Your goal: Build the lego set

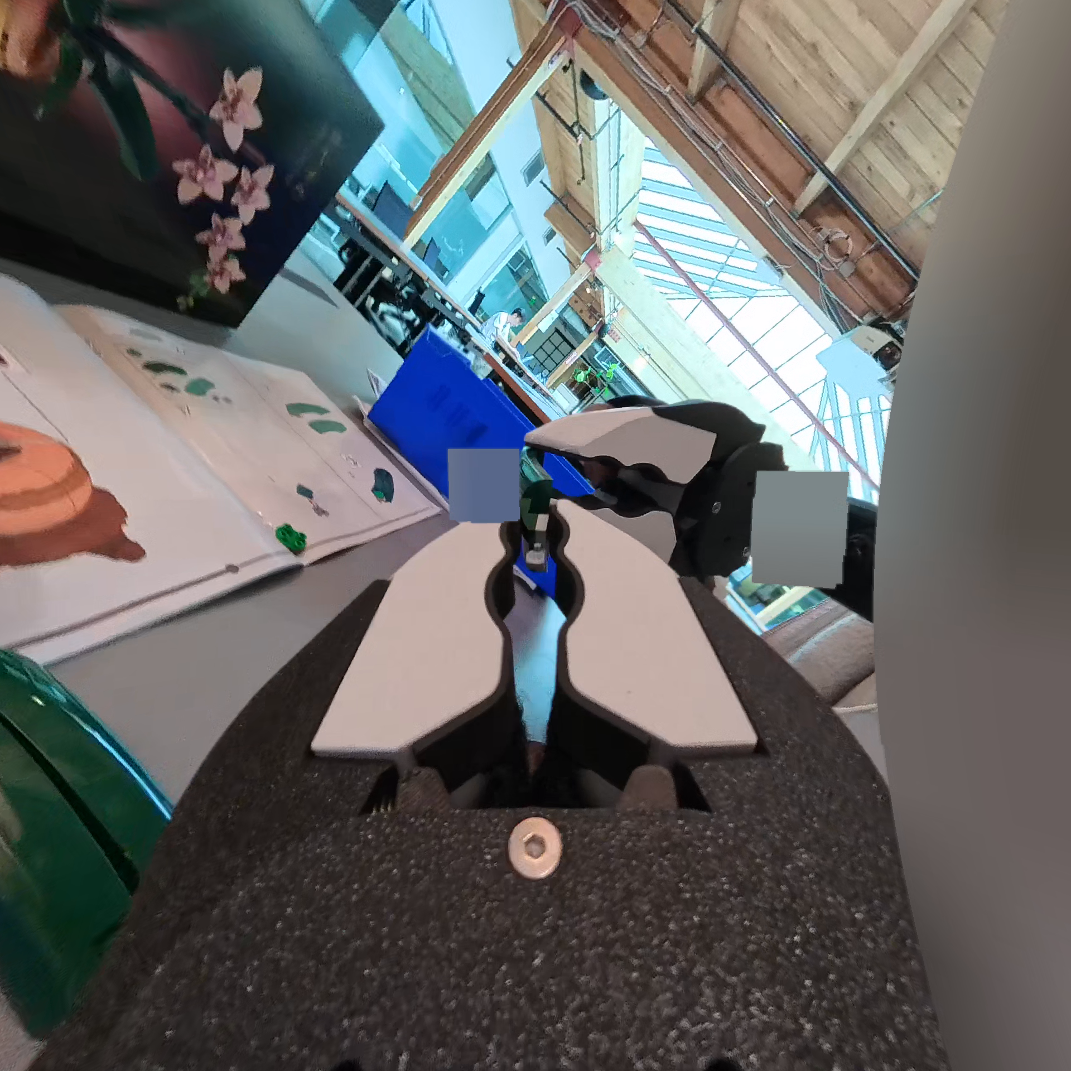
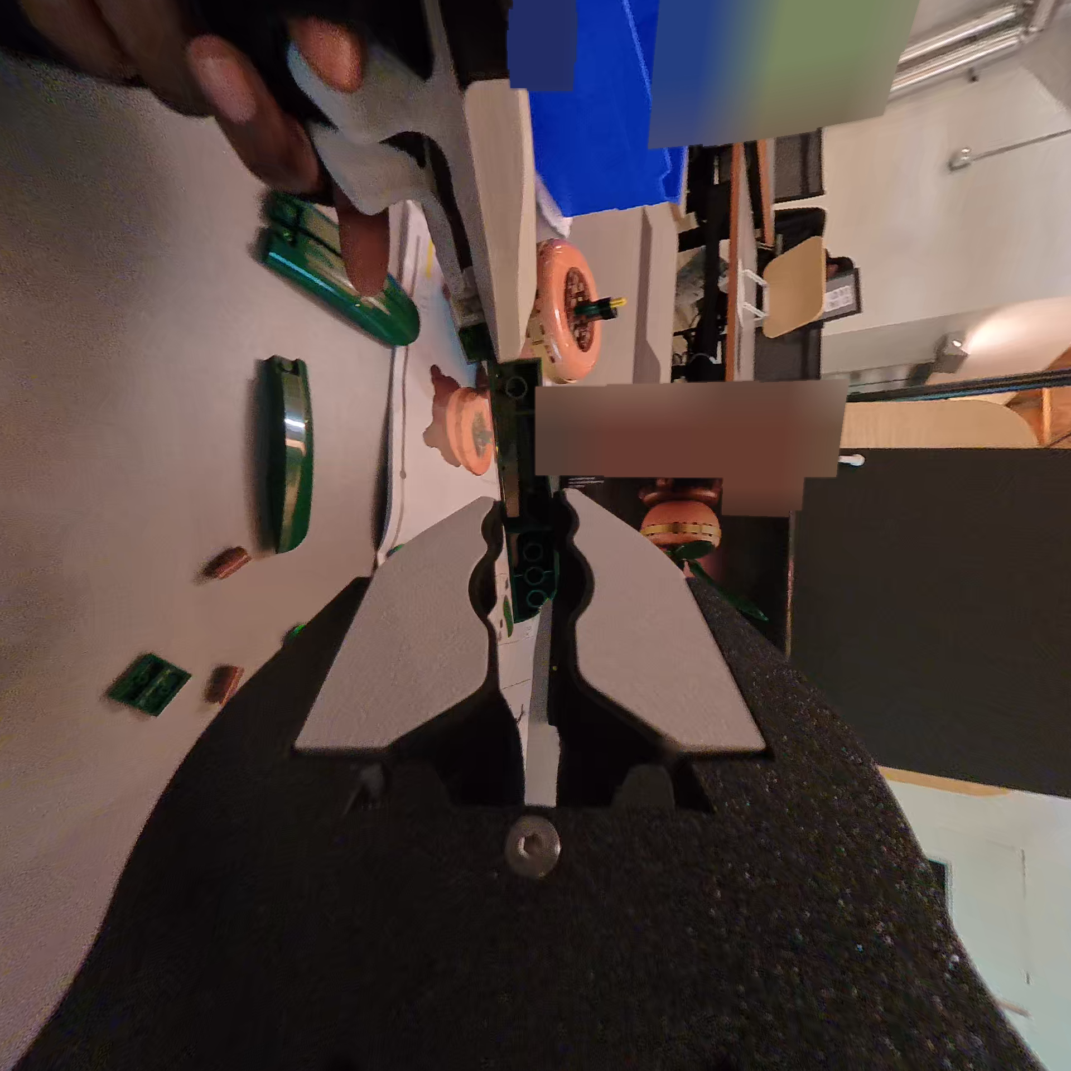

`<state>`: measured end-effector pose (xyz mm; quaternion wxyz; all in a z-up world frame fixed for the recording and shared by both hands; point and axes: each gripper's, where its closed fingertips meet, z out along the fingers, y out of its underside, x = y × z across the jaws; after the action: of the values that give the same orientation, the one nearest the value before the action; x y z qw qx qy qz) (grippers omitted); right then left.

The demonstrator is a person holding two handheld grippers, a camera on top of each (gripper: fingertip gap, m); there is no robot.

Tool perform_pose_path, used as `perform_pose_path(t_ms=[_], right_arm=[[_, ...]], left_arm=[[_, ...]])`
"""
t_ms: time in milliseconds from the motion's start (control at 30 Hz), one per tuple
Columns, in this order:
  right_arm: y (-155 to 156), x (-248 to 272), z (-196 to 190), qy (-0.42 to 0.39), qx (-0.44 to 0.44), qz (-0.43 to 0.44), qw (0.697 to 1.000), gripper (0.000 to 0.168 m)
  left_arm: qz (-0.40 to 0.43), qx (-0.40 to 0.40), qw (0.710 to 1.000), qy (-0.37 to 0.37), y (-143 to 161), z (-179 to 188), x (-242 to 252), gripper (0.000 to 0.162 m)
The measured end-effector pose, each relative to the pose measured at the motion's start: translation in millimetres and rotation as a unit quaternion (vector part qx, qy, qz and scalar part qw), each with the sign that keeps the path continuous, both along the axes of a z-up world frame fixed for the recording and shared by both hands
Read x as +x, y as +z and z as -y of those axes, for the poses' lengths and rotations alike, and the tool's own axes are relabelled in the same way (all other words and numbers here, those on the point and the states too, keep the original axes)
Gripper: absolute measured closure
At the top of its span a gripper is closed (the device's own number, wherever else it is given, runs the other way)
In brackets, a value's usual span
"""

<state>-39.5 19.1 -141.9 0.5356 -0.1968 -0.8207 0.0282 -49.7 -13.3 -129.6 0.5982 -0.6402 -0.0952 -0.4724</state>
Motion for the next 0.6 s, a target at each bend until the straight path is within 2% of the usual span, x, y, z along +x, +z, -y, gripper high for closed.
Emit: perform_pose_path(t_ms=[233, 400, 600], right_arm=[[-19, 12, 5, 0.012, -0.051, 0.076, 0.996, 0.152], [-26, 17, 3, 0.006, -0.115, 0.108, 0.987, 0.152], [-38, 19, -7, -0.003, -0.144, 0.151, 0.978, 0.152]], left_arm=[[0.076, -0.11, 0.99, -0.043, -21, 5, 14, 0.154], [0.105, -0.14, 0.983, -0.059, -26, 3, 17, 0.154], [0.15, -0.165, 0.971, -0.086, -33, -4, 17, 0.155]])
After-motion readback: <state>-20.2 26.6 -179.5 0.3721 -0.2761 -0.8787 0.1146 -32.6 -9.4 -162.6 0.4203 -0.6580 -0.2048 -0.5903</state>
